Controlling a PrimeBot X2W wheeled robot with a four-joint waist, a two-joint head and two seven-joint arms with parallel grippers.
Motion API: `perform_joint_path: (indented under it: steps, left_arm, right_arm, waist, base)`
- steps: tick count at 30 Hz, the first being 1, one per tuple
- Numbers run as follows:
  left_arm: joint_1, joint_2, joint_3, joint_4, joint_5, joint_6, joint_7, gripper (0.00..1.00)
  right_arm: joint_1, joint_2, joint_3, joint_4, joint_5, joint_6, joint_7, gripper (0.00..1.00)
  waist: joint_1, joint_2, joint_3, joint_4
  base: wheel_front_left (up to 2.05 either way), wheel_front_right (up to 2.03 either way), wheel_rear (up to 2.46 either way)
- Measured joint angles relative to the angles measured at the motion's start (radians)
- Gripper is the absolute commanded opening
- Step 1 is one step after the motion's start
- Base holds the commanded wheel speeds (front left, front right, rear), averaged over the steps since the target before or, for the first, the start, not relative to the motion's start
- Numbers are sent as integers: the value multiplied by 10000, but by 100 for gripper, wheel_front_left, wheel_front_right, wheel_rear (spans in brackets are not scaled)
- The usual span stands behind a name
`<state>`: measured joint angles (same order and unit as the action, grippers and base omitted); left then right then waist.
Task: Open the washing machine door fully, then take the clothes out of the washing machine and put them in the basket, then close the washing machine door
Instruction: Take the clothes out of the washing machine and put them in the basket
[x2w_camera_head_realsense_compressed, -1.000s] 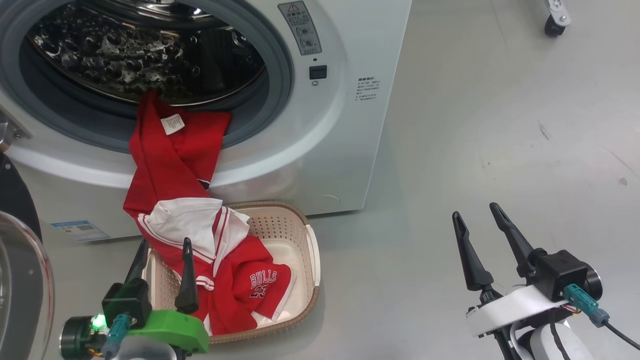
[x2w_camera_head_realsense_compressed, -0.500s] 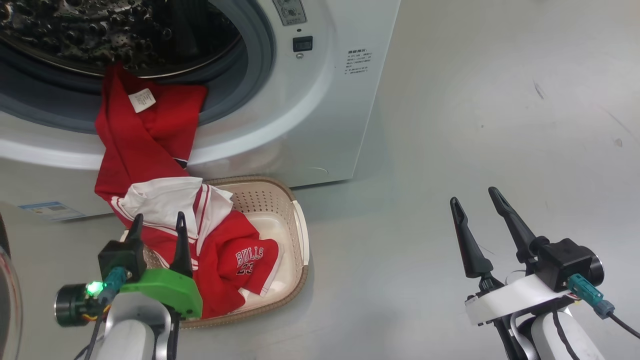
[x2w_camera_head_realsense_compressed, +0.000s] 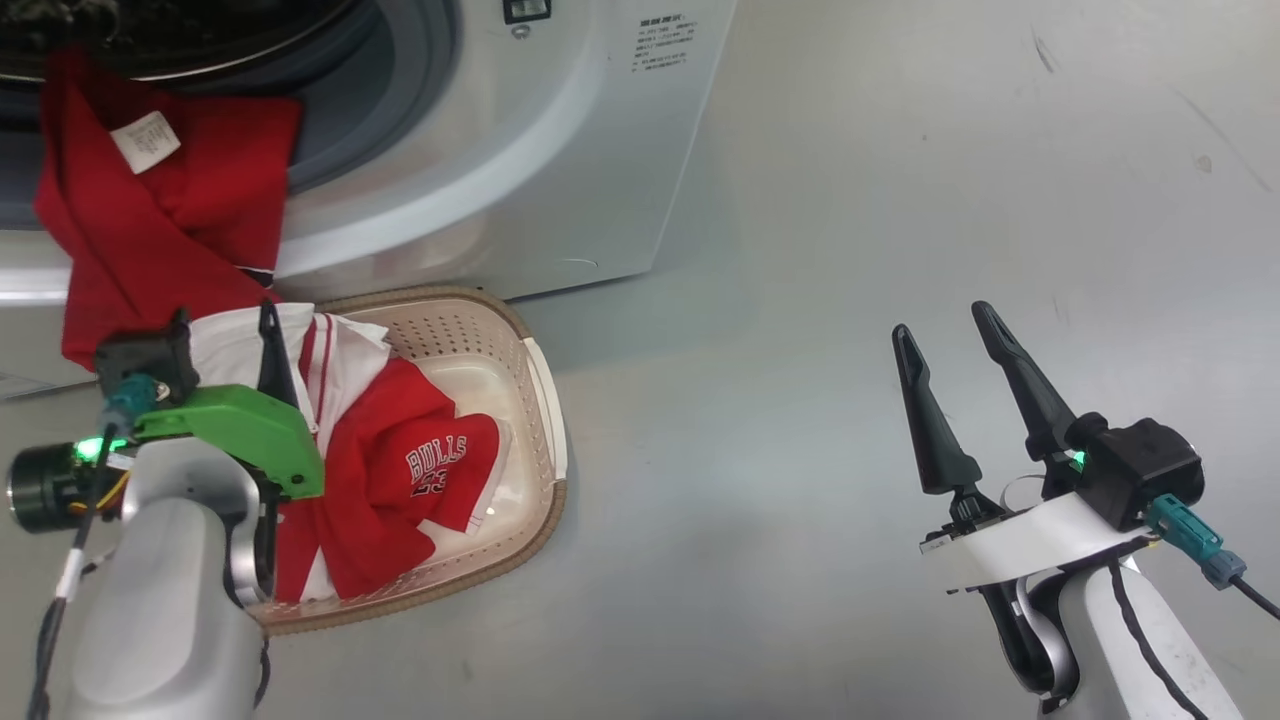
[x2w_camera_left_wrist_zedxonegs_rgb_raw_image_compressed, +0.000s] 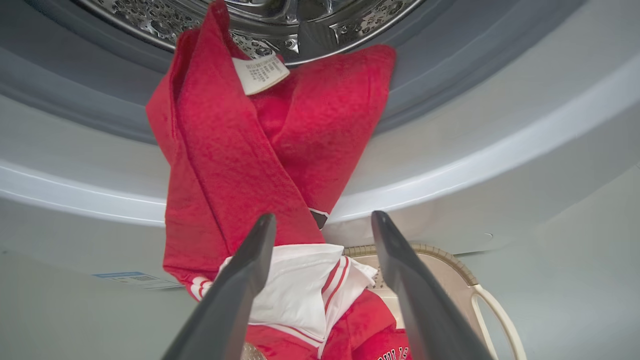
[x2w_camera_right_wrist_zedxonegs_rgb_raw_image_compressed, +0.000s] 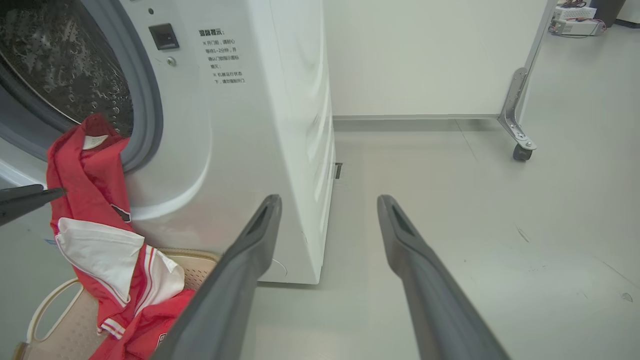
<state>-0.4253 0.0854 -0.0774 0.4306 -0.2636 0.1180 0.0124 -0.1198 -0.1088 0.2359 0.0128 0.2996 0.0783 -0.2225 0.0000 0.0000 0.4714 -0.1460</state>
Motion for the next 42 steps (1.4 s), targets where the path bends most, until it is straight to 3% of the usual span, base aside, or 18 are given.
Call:
perform_joint_path:
  steps: [12, 23, 24, 25, 26, 27, 28, 30, 42]
  left_arm:
    - [-1630, 585, 654, 1233, -2, 0, 322, 100]
    - [-2281, 535, 1152, 2259, -199, 2, 4, 100]
    - [-2344, 537, 1227, 2336, -199, 2, -88, 88]
    - [-2411, 543, 1285, 2422, -198, 2, -151, 88]
    - [-2462, 543, 1338, 2495, -194, 2, -194, 62]
    - [-2462, 543, 1338, 2495, -194, 2, -194, 43]
    - [-2510, 537, 1402, 2562, -194, 2, -301, 36]
    - [-2581, 541, 1442, 2709, -182, 2, -414, 0]
    - [-2614, 272, 1705, 3361, -182, 2, -1490, 0]
  right_arm:
    - [-591, 130, 4, 167, 173, 96, -67, 100]
    - [-853, 148, -36, 523, 247, 173, -209, 100]
    - [-877, 148, -38, 545, 247, 173, -209, 100]
    - [-897, 146, -38, 570, 247, 174, -209, 100]
    - [-920, 146, -38, 596, 247, 174, -211, 100]
    - [-920, 146, -38, 596, 247, 174, -211, 100]
    - [-936, 144, -38, 608, 247, 174, -217, 100]
    - [-965, 146, -35, 654, 247, 197, -219, 100]
    - [-968, 146, -52, 940, 247, 261, -249, 100]
  waist:
    - [0, 0, 1151, -870]
    - [0, 0, 1574, -1171]
    - [0, 0, 1572, -1168]
    - [0, 0, 1568, -1163]
    - [0, 0, 1564, -1158]
    - [0, 0, 1564, -1158]
    - [0, 0, 1558, -1152]
    - [0, 0, 1544, -1142]
    - [0, 0, 1277, -1050]
  base:
    - [0, 0, 0]
    - [0, 0, 0]
    - [0, 0, 0]
    - [0, 0, 0]
    - [0, 0, 0]
    - [0, 0, 0]
    - [0, 0, 0]
    - [0, 0, 0]
    - [0, 0, 0]
